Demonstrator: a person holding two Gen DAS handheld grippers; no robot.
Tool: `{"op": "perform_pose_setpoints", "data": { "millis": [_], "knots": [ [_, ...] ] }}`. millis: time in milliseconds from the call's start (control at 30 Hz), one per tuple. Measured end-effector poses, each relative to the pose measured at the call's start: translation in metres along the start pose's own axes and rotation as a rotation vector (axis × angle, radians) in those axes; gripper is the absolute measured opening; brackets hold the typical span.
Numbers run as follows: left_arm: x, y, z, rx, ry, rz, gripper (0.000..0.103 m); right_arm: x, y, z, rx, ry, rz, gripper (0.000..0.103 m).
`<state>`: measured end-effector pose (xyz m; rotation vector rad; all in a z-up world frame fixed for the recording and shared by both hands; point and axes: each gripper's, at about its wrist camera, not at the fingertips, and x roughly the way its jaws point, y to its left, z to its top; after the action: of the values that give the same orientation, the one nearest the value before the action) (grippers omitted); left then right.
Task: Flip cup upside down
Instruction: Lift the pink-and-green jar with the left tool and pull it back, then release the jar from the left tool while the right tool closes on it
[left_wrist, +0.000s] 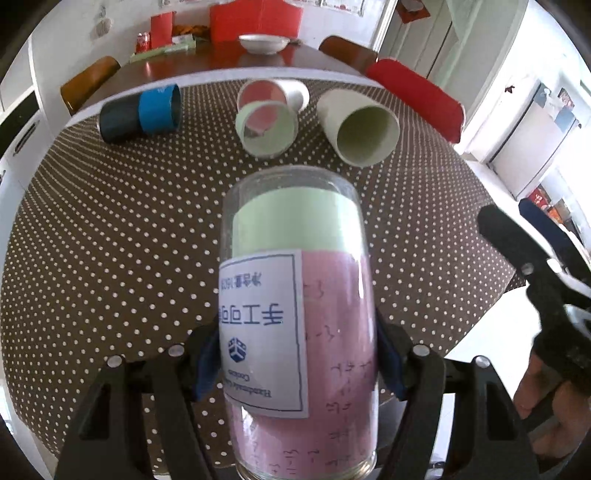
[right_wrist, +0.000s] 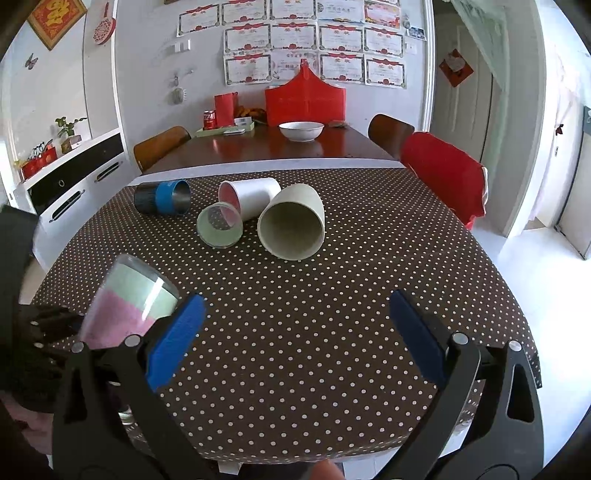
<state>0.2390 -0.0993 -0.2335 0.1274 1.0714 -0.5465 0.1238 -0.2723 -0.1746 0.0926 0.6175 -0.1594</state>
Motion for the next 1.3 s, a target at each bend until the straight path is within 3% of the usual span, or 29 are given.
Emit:
{"op": "perform_pose_setpoints", "data": {
  "millis": [100, 200, 400, 600, 933, 1067, 1300],
  "knots": [
    [0.009, -0.003, 0.002, 0.017, 0.025, -0.002, 0.069, 0.001, 0.001, -0.001, 0.000, 0.003, 0.000, 0.097],
    [0.018, -0.011, 0.005, 0.044, 0.048, 0.046, 0.069, 0.001, 0.002, -0.002, 0.000, 0.005, 0.003, 0.097],
    [0.018, -0.008, 0.006, 0.043, 0.004, 0.099, 0.070, 0.001, 0.001, -0.002, 0.008, 0.007, 0.006, 0.097],
    [0.007, -0.004, 0.007, 0.022, -0.031, 0.086, 0.070, -0.004, 0.002, 0.002, 0.010, -0.005, 0.007, 0.097],
    [-0.032, 0.006, -0.004, -0.001, -0.174, 0.106, 0.070, -0.009, 0.003, 0.007, 0.035, -0.006, 0.016, 0.097],
    [-0.053, 0.012, -0.008, -0.016, -0.222, 0.100, 0.070, -0.007, 0.007, 0.010, 0.062, 0.024, 0.055, 0.097],
    [-0.089, 0.032, -0.018, -0.057, -0.299, 0.155, 0.071, -0.005, 0.033, 0.017, 0.068, 0.083, 0.123, 0.097]
  ]
}}
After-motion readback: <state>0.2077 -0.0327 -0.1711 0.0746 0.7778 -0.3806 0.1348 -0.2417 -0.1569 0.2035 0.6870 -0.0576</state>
